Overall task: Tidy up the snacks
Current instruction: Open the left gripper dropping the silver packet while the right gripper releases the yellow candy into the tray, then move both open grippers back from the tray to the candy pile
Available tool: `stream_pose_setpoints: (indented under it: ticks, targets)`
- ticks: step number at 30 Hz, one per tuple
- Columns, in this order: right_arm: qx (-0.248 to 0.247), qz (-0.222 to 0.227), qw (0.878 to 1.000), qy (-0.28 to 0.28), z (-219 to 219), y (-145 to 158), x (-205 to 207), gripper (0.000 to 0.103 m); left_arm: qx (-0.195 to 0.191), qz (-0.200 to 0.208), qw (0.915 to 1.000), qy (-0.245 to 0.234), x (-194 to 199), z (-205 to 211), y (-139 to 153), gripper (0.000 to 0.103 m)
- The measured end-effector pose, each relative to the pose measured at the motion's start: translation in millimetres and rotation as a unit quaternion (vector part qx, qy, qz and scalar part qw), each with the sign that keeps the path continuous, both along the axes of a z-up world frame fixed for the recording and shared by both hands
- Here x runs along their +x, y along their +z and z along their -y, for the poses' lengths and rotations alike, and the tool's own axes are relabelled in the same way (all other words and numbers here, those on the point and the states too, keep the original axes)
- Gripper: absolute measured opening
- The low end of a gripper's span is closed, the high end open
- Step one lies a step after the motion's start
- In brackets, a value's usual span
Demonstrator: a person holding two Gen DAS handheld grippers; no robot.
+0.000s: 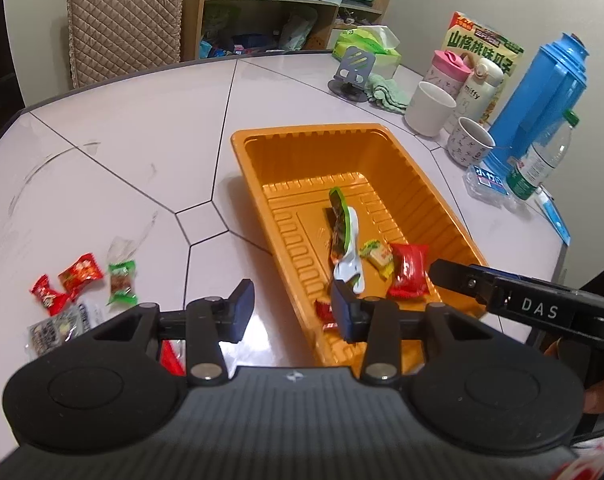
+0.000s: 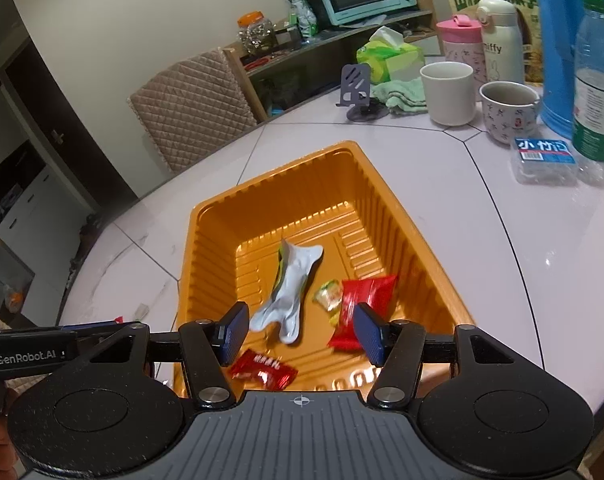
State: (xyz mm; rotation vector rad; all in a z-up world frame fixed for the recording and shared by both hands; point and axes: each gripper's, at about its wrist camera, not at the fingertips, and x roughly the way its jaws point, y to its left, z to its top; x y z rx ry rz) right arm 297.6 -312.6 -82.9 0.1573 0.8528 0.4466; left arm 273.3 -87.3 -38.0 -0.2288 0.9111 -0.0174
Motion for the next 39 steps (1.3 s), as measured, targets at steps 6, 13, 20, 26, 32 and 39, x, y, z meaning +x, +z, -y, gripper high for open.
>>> stream_pose_setpoints:
  ticks: [6,13,20,26,32,39]
  targets:
    - [0.001,0.005,1.000,-0.022,-8,9,-35,0.058,0.003,0.006,0.9998,-0.017,-28,-18,3,0.038]
    - [0.003,0.003,0.999,-0.034,-31,14,-79,0.058,0.010,0.009,0.9993,-0.035,-60,-49,6,0.040]
    - [0.006,-0.010,0.999,-0.035,-63,7,-116,0.058,0.015,0.007,0.9984,-0.054,-88,-77,5,0.041]
    - [0.004,-0.021,0.999,-0.032,-89,-2,-136,0.058,0.023,0.003,0.9974,-0.069,-106,-97,0,0.043]
    - [0.000,-0.029,0.999,-0.034,-111,-15,-145,0.058,0.039,0.006,0.9955,-0.086,-115,-111,-5,0.043]
    - [-0.004,-0.038,0.998,-0.045,-128,-28,-148,0.058,0.050,0.007,0.9927,-0.110,-112,-118,-15,0.043]
